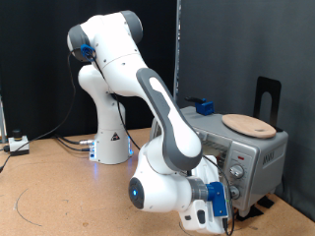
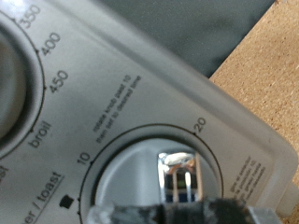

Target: Make a piece of toast with the oven

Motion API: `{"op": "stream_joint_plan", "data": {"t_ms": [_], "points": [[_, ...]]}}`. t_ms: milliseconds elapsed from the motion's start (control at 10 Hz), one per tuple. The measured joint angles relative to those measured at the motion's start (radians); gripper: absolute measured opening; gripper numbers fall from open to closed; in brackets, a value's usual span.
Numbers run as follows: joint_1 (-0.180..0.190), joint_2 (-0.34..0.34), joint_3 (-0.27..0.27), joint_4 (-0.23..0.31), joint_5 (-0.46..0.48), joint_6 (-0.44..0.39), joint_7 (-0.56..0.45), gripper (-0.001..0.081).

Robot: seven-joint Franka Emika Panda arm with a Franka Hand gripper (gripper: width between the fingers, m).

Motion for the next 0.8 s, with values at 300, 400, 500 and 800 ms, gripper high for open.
{"op": "stream_joint_plan", "data": {"t_ms": [300,400,500,800], "points": [[0.0,-0.003,-0.001,-0.003,0.004,0.003,0.008,0.0094],[0.0,-0.003,-0.001,-0.003,0.004,0.003,0.011,0.0094],[0.001,-0.003,-0.001,-0.003,0.004,0.003,0.012,0.0094],[0.003,-0.003,-0.002,0.024,0.004,0.027,0.048,0.0323]]}}
